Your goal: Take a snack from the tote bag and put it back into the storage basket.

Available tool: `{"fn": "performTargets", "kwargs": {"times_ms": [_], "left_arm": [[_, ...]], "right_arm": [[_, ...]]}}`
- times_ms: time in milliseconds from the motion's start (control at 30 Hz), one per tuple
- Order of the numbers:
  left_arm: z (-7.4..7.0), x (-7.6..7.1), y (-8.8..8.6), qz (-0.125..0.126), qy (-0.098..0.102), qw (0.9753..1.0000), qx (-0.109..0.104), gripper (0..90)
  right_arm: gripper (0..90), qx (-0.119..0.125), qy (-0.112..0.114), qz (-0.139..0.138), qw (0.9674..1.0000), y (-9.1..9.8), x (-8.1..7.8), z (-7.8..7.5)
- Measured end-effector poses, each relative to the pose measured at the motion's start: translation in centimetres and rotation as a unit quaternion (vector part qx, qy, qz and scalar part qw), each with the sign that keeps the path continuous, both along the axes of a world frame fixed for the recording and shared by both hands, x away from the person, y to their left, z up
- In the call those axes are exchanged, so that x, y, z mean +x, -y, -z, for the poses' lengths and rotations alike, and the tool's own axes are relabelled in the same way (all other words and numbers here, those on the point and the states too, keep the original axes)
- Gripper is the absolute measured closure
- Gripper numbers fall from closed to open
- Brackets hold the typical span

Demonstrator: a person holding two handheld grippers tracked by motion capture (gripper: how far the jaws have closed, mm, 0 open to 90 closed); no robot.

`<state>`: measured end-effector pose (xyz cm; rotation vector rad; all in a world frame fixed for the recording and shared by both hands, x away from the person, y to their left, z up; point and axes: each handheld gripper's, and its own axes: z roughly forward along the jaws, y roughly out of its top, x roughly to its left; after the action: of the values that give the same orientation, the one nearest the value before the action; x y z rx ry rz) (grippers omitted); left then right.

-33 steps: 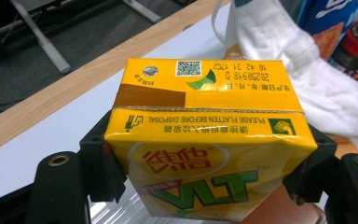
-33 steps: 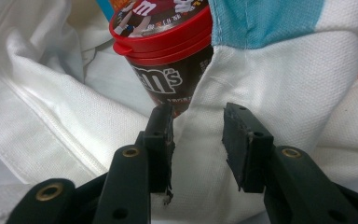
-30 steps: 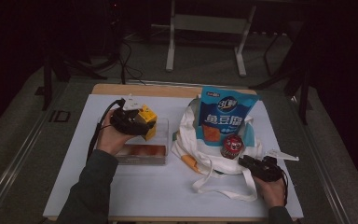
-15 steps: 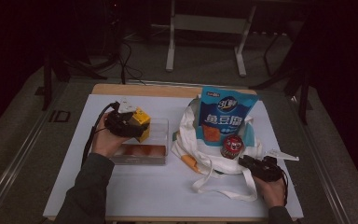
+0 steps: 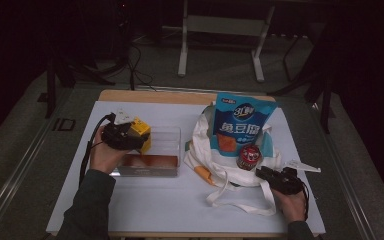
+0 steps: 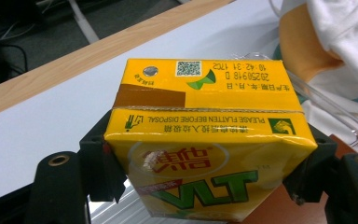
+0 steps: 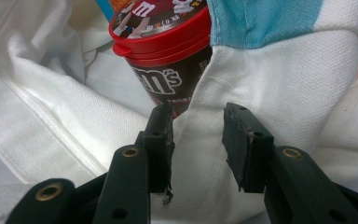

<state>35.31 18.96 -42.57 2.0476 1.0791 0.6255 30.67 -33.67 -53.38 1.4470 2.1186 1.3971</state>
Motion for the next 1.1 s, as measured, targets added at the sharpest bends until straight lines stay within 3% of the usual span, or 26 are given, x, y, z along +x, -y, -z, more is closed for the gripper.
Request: {"fn": "performTargets", "kwargs": {"times_ms": [300, 600, 1100], "left_arm": [[0.5, 0.0, -1.4, -0.033, -0.001, 0.9995, 0.002, 28.5], [1.6, -0.5, -2.8, -0.050, -0.011, 0.9987, -0.009, 28.5], [2.4, -0.5, -3.2, -0.073, -0.022, 0.9971, -0.001, 28.3]], "right_arm": [[62.8, 0.001, -0.001, 0.000, 1.0000, 0.0, 0.0, 0.0], [62.7, 0.001, -0.001, 0.000, 1.0000, 0.0, 0.0, 0.0], [62.6, 0.001, -0.001, 0.000, 1.0000, 0.0, 0.0, 0.0]]}}
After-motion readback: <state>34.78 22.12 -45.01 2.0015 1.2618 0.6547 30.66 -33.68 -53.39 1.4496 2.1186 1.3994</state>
